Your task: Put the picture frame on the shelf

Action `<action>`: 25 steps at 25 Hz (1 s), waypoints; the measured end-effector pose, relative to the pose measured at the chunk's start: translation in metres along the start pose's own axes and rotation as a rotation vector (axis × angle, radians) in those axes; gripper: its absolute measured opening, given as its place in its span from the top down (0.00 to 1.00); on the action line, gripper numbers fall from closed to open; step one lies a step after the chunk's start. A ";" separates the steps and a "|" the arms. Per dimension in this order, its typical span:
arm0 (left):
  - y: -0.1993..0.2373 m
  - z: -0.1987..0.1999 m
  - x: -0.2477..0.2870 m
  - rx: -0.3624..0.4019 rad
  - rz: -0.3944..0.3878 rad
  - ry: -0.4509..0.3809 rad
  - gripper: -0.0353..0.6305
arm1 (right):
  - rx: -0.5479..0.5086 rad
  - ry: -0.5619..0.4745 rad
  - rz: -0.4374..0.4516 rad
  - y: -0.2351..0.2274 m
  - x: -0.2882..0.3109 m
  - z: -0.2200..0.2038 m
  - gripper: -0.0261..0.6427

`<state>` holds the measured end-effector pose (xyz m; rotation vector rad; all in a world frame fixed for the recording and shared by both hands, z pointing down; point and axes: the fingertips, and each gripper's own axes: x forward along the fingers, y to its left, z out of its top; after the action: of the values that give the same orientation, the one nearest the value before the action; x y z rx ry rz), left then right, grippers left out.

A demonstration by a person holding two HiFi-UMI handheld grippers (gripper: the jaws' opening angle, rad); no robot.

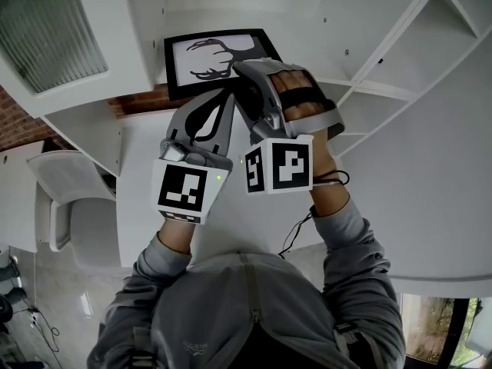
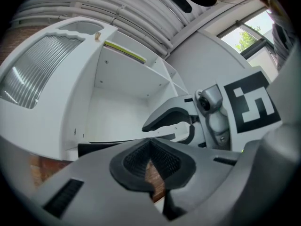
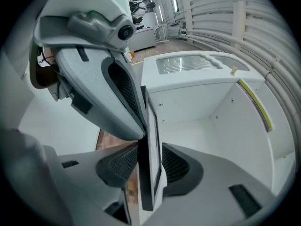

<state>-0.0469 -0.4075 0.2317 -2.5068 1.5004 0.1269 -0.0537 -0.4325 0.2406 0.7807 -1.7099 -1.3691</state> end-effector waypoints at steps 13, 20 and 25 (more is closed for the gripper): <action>0.014 -0.017 0.014 0.018 0.037 0.012 0.94 | 0.430 -0.077 -0.057 0.015 -0.028 -0.008 0.91; 0.020 -0.023 0.018 0.019 0.056 0.022 0.94 | 0.578 -0.086 -0.062 0.030 -0.033 -0.012 0.92; 0.021 -0.024 0.018 -0.004 0.074 0.022 0.94 | 0.698 -0.123 -0.098 0.033 -0.040 -0.013 0.92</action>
<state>-0.0579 -0.4382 0.2488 -2.4642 1.6030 0.1141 -0.0220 -0.3982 0.2658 1.1857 -2.3089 -0.8753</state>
